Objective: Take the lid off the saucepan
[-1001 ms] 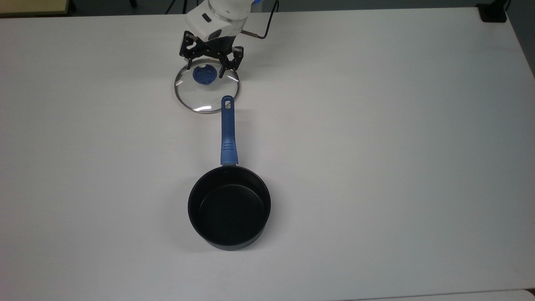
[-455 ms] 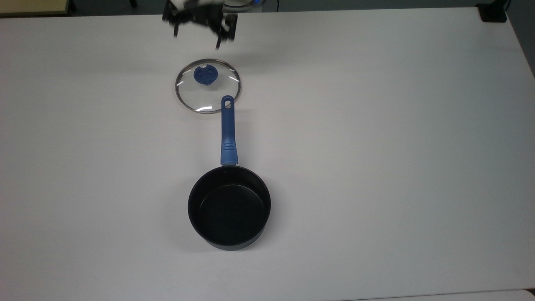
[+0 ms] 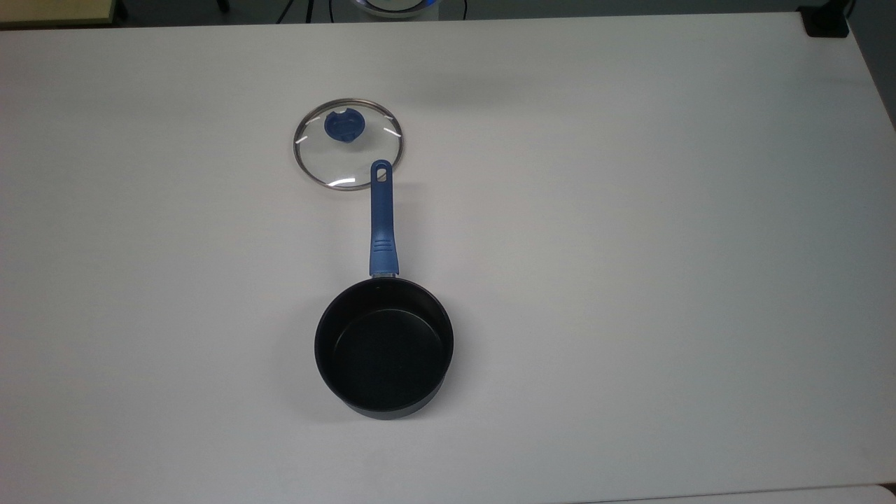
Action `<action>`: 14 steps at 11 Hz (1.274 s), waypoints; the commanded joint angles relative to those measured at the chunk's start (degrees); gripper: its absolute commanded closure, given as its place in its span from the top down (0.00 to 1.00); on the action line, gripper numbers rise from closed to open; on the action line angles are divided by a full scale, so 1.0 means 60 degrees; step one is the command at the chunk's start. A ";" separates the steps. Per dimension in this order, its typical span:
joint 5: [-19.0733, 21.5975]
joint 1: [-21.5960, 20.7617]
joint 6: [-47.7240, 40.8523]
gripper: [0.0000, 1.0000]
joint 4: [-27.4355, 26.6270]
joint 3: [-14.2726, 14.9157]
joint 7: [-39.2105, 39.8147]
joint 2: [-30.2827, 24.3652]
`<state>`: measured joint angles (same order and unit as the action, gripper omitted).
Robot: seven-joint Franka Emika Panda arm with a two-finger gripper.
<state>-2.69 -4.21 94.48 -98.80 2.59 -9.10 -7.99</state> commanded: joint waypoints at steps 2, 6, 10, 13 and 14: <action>0.0082 0.0014 0.0000 1.00 0.1933 0.0153 0.0707 0.1887; 0.0214 -0.0954 -0.0014 1.00 0.1921 0.1370 0.2279 0.1771; 0.0214 0.0138 -0.0029 1.00 0.1833 0.0469 0.2323 0.1464; 0.0185 0.0306 -0.0043 1.00 0.1833 0.0198 0.2294 0.1449; 0.0184 0.0321 -0.0058 1.00 0.1848 0.0213 0.2294 0.1449</action>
